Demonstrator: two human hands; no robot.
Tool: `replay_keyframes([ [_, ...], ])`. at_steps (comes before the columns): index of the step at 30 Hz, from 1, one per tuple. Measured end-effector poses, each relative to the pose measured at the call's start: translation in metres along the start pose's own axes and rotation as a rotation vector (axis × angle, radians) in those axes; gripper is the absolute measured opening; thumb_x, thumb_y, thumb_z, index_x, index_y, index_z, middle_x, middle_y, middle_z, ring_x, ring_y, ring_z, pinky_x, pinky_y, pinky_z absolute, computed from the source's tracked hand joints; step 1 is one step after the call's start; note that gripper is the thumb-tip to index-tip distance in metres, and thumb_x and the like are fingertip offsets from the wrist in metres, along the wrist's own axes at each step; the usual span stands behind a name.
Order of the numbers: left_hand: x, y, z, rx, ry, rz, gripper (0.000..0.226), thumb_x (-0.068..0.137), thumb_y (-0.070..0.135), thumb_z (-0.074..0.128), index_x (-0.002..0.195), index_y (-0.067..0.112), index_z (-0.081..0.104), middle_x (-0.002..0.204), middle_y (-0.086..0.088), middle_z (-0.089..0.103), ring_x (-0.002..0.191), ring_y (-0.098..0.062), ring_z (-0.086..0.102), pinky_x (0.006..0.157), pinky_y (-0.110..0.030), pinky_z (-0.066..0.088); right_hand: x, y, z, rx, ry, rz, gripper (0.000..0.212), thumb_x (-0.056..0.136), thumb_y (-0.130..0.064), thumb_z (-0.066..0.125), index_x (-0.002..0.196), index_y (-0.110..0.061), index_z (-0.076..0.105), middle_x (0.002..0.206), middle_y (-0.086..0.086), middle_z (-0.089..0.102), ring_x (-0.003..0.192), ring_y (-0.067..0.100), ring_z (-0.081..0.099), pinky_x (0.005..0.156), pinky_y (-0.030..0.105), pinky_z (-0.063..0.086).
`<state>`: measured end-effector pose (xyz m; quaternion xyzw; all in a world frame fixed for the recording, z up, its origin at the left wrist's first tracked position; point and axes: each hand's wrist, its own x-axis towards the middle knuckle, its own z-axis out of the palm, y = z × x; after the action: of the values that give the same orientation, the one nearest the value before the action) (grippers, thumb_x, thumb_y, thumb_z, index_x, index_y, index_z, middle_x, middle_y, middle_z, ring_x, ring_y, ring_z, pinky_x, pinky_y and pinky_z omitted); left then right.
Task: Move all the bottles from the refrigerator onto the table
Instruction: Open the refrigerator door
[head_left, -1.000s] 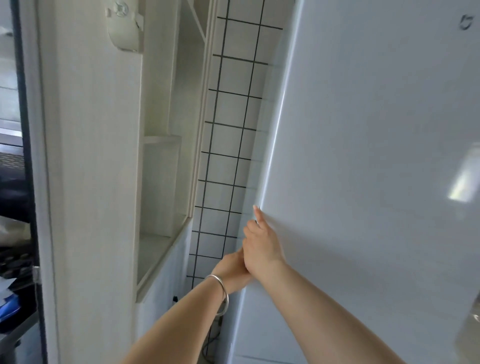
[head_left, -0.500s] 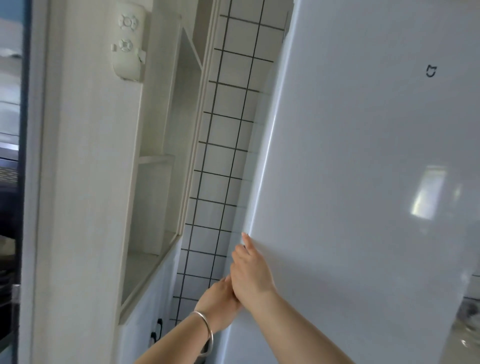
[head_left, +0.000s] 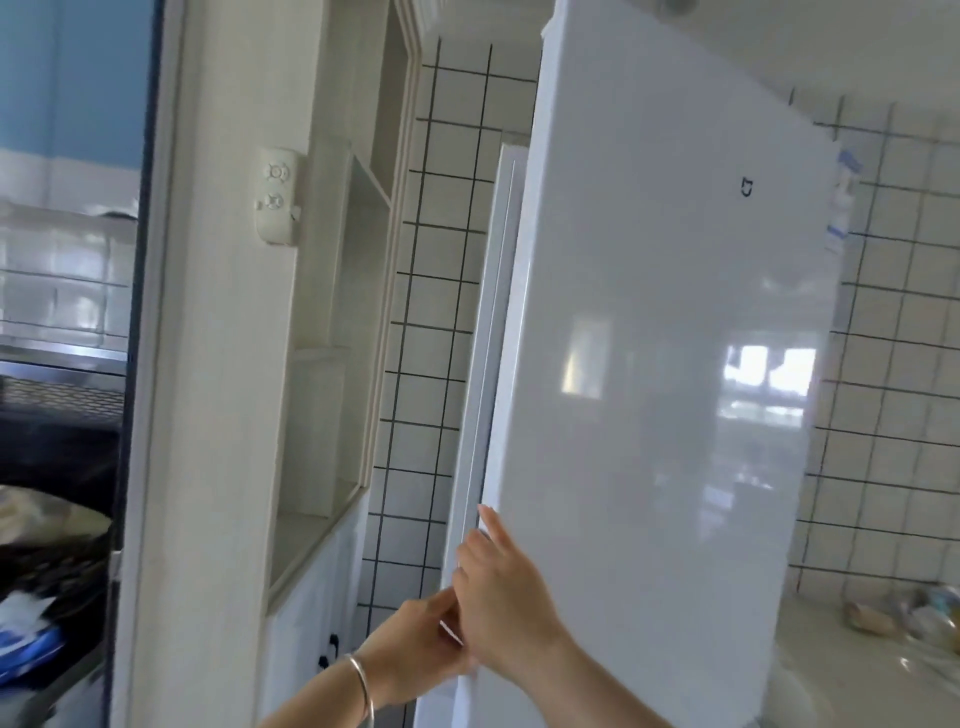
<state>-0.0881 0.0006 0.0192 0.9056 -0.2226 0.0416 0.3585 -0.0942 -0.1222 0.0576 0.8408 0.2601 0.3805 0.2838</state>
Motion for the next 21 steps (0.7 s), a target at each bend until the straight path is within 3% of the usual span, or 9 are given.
replay_keyframes([
  [3,-0.032,0.024,0.023,0.024,0.054,0.001,0.013,0.076,0.026,0.046,0.072,0.035,0.055,0.07,0.014,0.066,0.062,0.001,0.058,0.059,-0.012,0.046,-0.052,0.009,-0.022,0.02,0.171,0.0,0.027,0.073,-0.019,0.046,0.064,-0.02,0.071,0.061,-0.003,0.06,0.078,0.019,0.059,0.116,0.044,0.009],
  [6,-0.057,0.046,0.044,0.076,0.133,0.156,0.03,0.076,0.022,0.046,0.066,0.05,0.055,0.07,0.031,0.062,0.071,0.006,0.06,0.071,-0.016,0.051,-0.111,0.019,-0.037,0.043,0.361,0.023,0.012,0.072,-0.024,0.061,0.074,-0.021,0.072,0.083,-0.003,0.069,0.099,0.019,0.059,0.115,0.042,0.016],
  [10,-0.075,0.092,0.075,0.091,0.417,0.328,0.015,0.078,0.039,0.046,0.092,0.043,0.049,0.09,0.026,0.054,0.079,0.011,0.056,0.067,-0.018,0.051,-0.189,0.032,-0.062,0.152,0.644,0.167,0.02,0.088,-0.017,0.048,0.098,-0.019,0.065,0.119,-0.001,0.055,0.114,0.018,0.051,0.111,0.036,0.031],
  [13,-0.08,0.143,0.095,0.116,0.603,0.522,0.028,0.082,0.041,0.051,0.107,0.031,0.049,0.107,0.012,0.052,0.092,-0.001,0.051,0.075,-0.011,0.04,-0.252,0.039,-0.08,0.211,0.644,0.501,0.039,0.083,-0.029,0.053,0.119,-0.014,0.053,0.127,0.004,0.046,0.117,0.02,0.048,0.108,0.032,0.033],
  [16,-0.085,0.203,0.119,0.185,0.65,0.806,0.033,0.088,0.041,0.048,0.117,0.026,0.049,0.122,0.004,0.046,0.106,-0.016,0.049,0.089,-0.025,0.039,-0.315,0.051,-0.091,0.469,0.609,1.071,0.076,0.056,-0.052,0.063,0.121,-0.013,0.052,0.12,0.005,0.048,0.111,0.02,0.047,0.092,0.03,0.043],
  [19,-0.085,0.256,0.147,0.31,0.631,1.07,0.036,0.082,0.032,0.055,0.117,0.029,0.052,0.128,0.004,0.046,0.116,-0.018,0.047,0.099,-0.034,0.034,-0.366,0.063,-0.093,0.686,0.53,1.31,0.057,0.057,-0.059,0.06,0.104,-0.026,0.059,0.092,-0.009,0.055,0.085,0.007,0.055,0.06,0.014,0.047],
  [21,-0.08,0.288,0.167,0.406,0.579,1.187,0.038,0.079,0.03,0.057,0.117,0.031,0.054,0.132,0.007,0.044,0.124,-0.018,0.044,0.108,-0.04,0.027,-0.395,0.076,-0.096,0.728,0.501,1.421,0.052,0.061,-0.061,0.052,0.093,-0.023,0.067,0.079,-0.012,0.058,0.079,0.004,0.057,0.053,0.011,0.043],
])
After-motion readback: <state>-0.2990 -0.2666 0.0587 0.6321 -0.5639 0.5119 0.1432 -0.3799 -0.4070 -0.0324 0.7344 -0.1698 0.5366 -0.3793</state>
